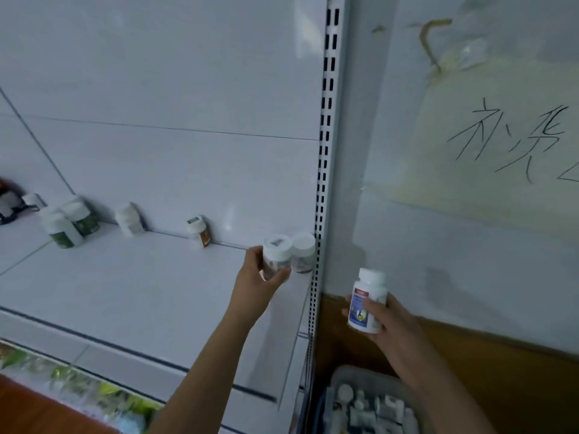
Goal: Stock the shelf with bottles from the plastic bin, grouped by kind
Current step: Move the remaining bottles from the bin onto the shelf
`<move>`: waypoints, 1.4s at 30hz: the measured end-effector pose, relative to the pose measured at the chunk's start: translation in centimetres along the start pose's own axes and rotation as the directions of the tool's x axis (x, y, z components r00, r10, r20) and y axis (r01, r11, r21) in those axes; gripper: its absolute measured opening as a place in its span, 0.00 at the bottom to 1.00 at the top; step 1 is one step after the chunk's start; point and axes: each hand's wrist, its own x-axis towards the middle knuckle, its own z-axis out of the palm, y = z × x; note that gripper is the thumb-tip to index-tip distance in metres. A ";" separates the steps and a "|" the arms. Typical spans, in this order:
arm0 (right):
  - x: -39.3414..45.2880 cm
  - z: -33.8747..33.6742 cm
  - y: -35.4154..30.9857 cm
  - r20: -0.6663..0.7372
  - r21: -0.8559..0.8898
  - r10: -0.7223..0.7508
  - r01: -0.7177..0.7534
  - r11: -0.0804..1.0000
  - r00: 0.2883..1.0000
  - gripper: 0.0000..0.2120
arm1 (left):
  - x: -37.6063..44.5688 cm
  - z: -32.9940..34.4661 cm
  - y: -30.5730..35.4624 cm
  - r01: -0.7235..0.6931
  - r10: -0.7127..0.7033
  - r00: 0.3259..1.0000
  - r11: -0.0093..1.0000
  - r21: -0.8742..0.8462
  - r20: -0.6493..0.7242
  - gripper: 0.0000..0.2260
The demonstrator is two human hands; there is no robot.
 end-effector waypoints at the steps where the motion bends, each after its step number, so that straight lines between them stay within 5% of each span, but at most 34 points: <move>1: 0.1 0.5 0.2 -0.020 -0.014 -0.005 0.005 1.000 1.000 0.44 | 1.0 0.1 -1.0 0.003 -0.005 0.999 0.997 0.072 0.033 0.23; 4: 0.1 2.0 1.1 -0.092 -0.097 -0.022 0.013 0.995 0.996 0.30 | 3.0 0.2 -3.9 -0.016 -0.014 0.994 0.962 0.274 0.107 0.25; 9: -0.2 4.8 2.1 -0.158 -0.253 -0.068 0.026 0.967 0.985 0.28 | 3.0 -1.2 -5.2 -0.083 0.024 0.980 0.950 0.301 0.195 0.31; 14: 0.5 8.8 2.5 -0.127 -0.405 -0.187 0.121 0.907 0.974 0.12 | 0.0 -5.0 -6.5 -0.262 0.187 0.961 0.852 0.453 0.204 0.34; 19: 2.3 14.9 4.0 0.074 -0.459 -0.237 0.244 0.854 0.969 0.15 | -2.9 -11.9 -9.1 -0.268 0.205 0.963 0.738 0.619 0.173 0.34; 26: 6.8 24.6 6.3 0.366 -0.544 -0.148 0.340 0.768 0.919 0.24 | -5.6 -22.3 -10.3 -0.003 0.077 0.994 0.721 0.693 -0.075 0.33; 29: 8.6 28.6 7.0 0.431 -0.572 -0.132 0.383 0.725 0.893 0.20 | -6.0 -25.6 -10.7 0.098 0.017 0.988 0.709 0.698 -0.156 0.30; 37: 14.1 36.9 9.4 0.390 -0.612 -0.225 0.434 0.661 0.893 0.17 | -3.2 -32.0 -13.8 0.135 -0.041 0.987 0.729 0.672 -0.155 0.28; 42: 19.1 42.5 9.6 0.227 -0.657 -0.427 0.461 0.596 0.875 0.20 | 3.3 -36.7 -17.5 -0.008 0.017 1.000 0.716 0.698 -0.006 0.29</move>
